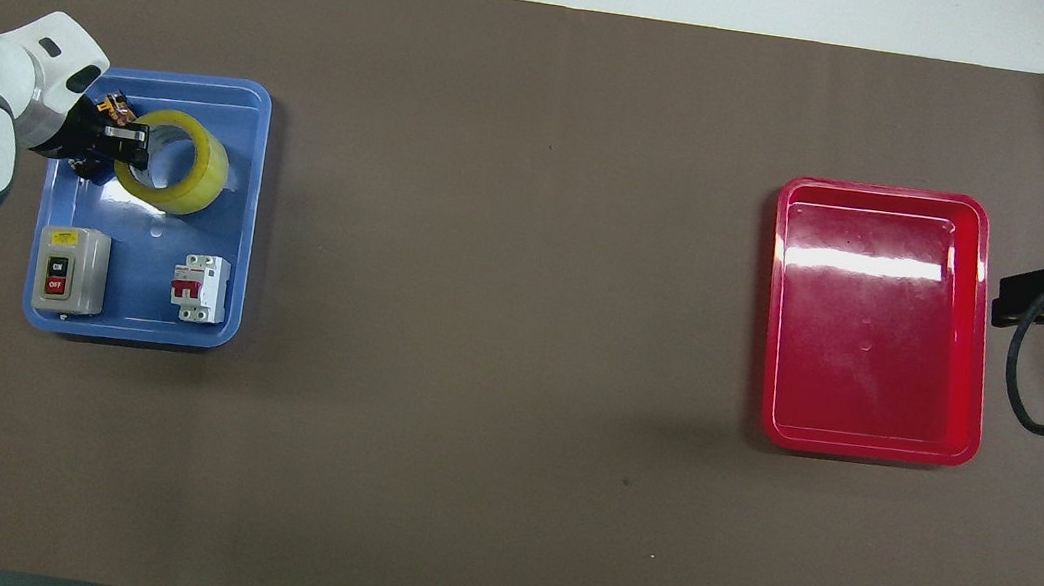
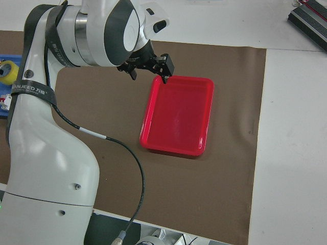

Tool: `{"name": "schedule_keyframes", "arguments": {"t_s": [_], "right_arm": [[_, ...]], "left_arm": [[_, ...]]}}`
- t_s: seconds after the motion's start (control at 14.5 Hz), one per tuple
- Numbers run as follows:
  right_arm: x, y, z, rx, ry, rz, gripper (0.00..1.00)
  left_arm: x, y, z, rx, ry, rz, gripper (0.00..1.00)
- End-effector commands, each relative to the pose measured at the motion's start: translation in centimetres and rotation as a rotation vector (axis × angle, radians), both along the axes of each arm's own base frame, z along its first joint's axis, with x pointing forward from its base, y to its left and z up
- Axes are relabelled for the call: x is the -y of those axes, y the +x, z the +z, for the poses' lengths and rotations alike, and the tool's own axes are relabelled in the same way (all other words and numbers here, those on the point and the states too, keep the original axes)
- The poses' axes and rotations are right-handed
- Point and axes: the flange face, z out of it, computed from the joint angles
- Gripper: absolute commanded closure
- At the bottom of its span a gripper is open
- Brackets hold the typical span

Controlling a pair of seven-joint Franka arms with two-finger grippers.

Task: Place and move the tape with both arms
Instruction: 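Carry the tape roll with the left gripper toward the table center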

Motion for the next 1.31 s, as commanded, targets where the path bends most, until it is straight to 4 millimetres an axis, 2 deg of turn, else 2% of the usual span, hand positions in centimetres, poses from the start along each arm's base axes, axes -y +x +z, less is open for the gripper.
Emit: {"name": "schedule_keyframes", "arguments": {"t_s": [0.0,0.14,0.41,0.62,0.76,0.9,1.03,1.24], "right_arm": [[0.5,-0.1,0.0,0.009,0.007,0.011,0.0],[0.6,-0.1,0.1,0.014,0.007,0.011,0.0],[1.0,-0.2,0.0,0.009,0.007,0.002,0.0],[1.5,-0.2,0.1,0.012,0.007,-0.01,0.0],[1.4,-0.2,0.1,0.012,0.007,-0.009,0.0],[1.5,-0.2,0.1,0.011,0.008,-0.006,0.0],[1.7,-0.1,-0.1,0.015,0.008,-0.007,0.0],[1.8,-0.1,-0.1,0.015,0.008,-0.005,0.0]], "left_arm": [[3.0,-0.7,3.9,-0.013,0.041,0.003,1.0],[6.5,-0.9,4.7,-0.004,0.096,0.017,1.0],[15.3,-2.1,4.8,0.043,0.092,0.127,1.0],[23.9,-4.5,4.1,0.075,0.065,0.211,1.0],[28.7,-6.1,3.6,0.101,0.037,0.244,1.0],[33.3,-8.3,1.9,0.096,0.028,0.267,1.0],[35.9,-9.4,0.2,0.104,0.04,0.28,1.0],[38.4,-10.6,-2.8,0.093,0.053,0.267,1.0]]}}
